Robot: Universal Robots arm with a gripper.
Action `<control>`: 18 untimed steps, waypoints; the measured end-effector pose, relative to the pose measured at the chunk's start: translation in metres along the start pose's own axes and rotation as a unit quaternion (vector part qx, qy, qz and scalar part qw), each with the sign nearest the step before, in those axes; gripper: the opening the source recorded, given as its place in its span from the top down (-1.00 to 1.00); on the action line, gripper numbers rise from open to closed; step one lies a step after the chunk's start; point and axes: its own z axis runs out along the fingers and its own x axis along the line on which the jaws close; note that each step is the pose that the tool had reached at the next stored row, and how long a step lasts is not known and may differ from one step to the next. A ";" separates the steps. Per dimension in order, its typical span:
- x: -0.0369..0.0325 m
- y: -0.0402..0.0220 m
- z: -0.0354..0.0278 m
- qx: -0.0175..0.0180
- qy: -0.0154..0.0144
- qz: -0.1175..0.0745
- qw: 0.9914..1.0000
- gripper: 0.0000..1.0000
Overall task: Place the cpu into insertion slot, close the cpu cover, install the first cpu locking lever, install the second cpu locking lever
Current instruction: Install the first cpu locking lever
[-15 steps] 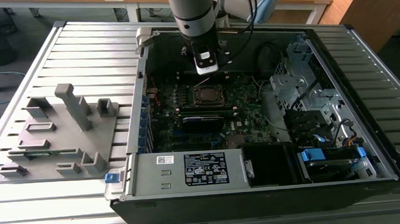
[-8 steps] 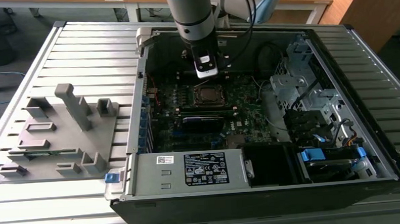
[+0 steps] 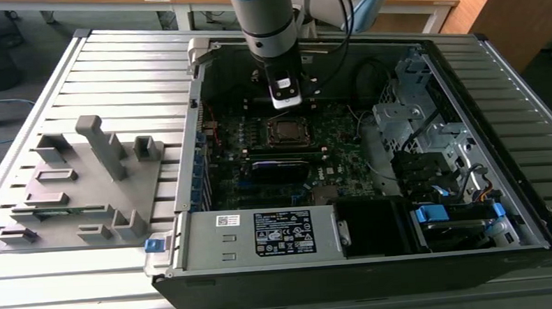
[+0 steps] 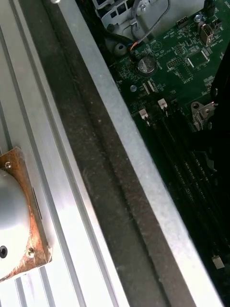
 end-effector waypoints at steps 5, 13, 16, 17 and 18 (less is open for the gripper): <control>-0.0051 0.0018 0.0039 0.000 0.000 0.000 1.000 0.79; -0.0036 0.0007 0.0106 0.002 -0.002 0.005 1.000 0.79; -0.0022 0.0032 0.0115 0.001 -0.002 0.005 1.000 0.79; -0.0017 0.0040 0.0119 0.001 -0.002 0.005 1.000 0.79; -0.0015 0.0044 0.0122 0.001 -0.002 0.005 1.000 0.79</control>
